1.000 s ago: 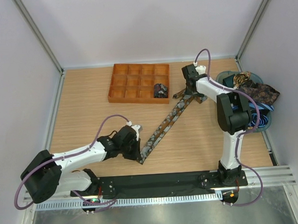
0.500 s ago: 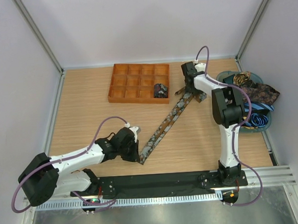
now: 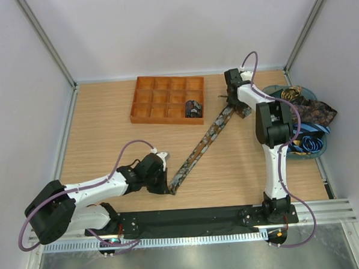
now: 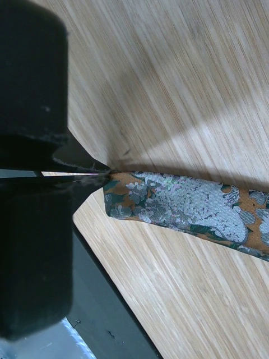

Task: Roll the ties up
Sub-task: Flatten the tie

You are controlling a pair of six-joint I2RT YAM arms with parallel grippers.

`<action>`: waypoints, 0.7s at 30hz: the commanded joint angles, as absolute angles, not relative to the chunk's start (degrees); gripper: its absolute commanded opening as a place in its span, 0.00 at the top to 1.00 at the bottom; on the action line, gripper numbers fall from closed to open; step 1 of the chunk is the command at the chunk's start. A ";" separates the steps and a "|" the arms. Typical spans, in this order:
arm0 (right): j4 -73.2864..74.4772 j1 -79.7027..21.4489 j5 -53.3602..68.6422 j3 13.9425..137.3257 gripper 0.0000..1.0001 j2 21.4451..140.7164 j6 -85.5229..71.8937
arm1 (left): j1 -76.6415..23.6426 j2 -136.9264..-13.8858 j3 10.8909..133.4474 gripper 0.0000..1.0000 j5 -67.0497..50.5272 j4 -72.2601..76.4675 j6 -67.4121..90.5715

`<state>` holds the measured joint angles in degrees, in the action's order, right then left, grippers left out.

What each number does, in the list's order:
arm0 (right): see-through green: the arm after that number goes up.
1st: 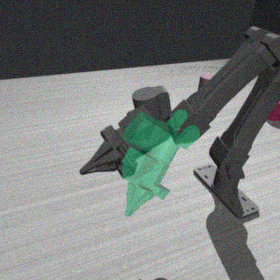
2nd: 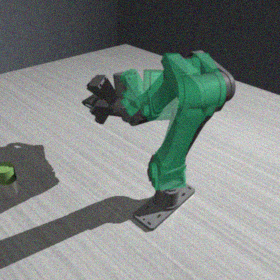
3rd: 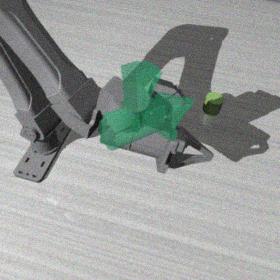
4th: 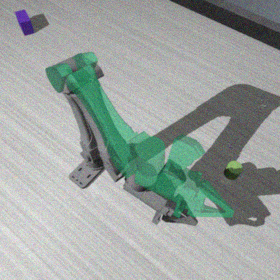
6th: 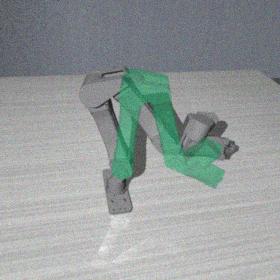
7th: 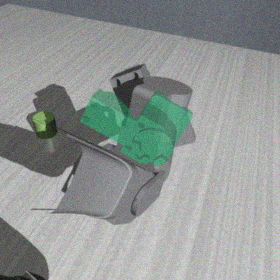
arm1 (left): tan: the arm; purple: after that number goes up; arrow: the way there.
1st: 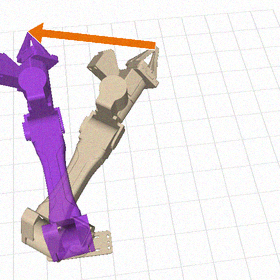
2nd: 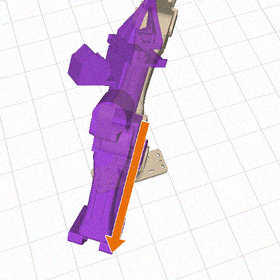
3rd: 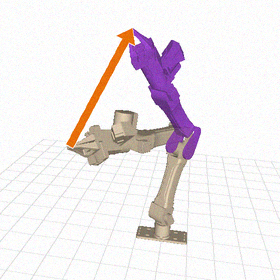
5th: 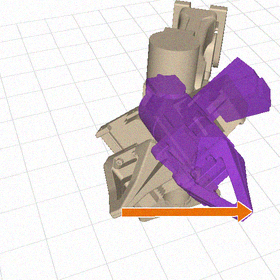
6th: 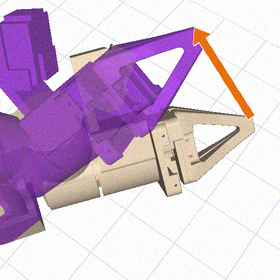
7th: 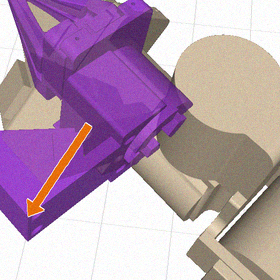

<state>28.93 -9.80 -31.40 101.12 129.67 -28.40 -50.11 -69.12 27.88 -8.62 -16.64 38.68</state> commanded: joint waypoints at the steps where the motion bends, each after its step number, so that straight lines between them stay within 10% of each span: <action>1: 26.54 -8.26 -32.08 104.32 0.39 129.72 -27.42 | -50.01 -70.05 27.42 1.00 -9.76 -18.02 39.11; 16: 27.60 -6.94 -23.65 106.70 0.31 126.65 -23.47 | -49.92 -69.52 27.51 1.00 -9.05 -18.11 39.55; 21: 26.64 -7.03 -20.66 104.16 0.31 123.94 -24.52 | -50.01 -65.93 29.52 0.59 -6.16 -17.76 39.11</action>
<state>28.73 -7.01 -23.88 105.82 130.39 -24.27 -50.13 -68.66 27.79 -8.67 -16.97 39.46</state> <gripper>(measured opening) 0.689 0.313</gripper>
